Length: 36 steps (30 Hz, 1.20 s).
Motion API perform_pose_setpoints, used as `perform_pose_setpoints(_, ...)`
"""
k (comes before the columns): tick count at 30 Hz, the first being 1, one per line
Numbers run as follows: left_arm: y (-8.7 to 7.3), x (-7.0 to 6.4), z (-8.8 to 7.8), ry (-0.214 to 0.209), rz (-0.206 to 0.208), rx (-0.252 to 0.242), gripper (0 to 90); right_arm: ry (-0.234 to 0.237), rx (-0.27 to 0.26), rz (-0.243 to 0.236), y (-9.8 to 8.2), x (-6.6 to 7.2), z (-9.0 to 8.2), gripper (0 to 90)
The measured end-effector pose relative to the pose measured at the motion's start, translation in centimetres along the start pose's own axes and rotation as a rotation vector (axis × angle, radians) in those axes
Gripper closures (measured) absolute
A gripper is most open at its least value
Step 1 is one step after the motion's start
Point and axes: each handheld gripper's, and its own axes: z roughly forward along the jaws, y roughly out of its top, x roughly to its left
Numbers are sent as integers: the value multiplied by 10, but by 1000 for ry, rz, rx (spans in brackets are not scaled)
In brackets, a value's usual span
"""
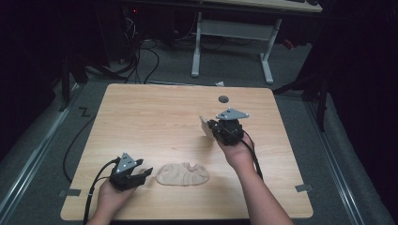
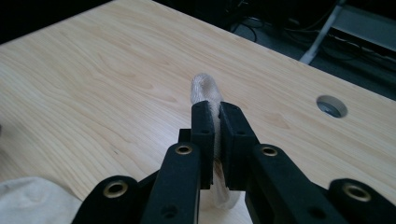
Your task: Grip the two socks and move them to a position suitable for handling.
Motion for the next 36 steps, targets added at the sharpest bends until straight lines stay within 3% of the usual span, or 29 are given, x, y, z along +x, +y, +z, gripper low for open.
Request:
perform_pose_setpoints(4, 0, 0, 0, -1, 0, 2, 455, 27, -15, -14, 8, 15, 4, 853)
perform_pose_setpoints(8, 0, -1, 1, -2, 2, 3, 456, 83, -40, -17, 17, 37, 10, 853)
perform_pose_setpoints(14, 0, -1, 1, 1, 2, 3, 455, 170, -63, -59, 27, 77, 20, 852)
perform_pose_setpoints(17, 0, -1, 0, 1, 3, 3, 455, 196, -68, -67, 28, 88, 25, 851)
perform_pose_setpoints(23, 0, -1, 0, 1, 1, -2, 455, 184, -22, -44, 14, 84, 42, 850)
perform_pose_setpoints(36, -1, -2, 2, 3, 1, 6, 455, 92, 70, 73, -41, 43, 57, 849)
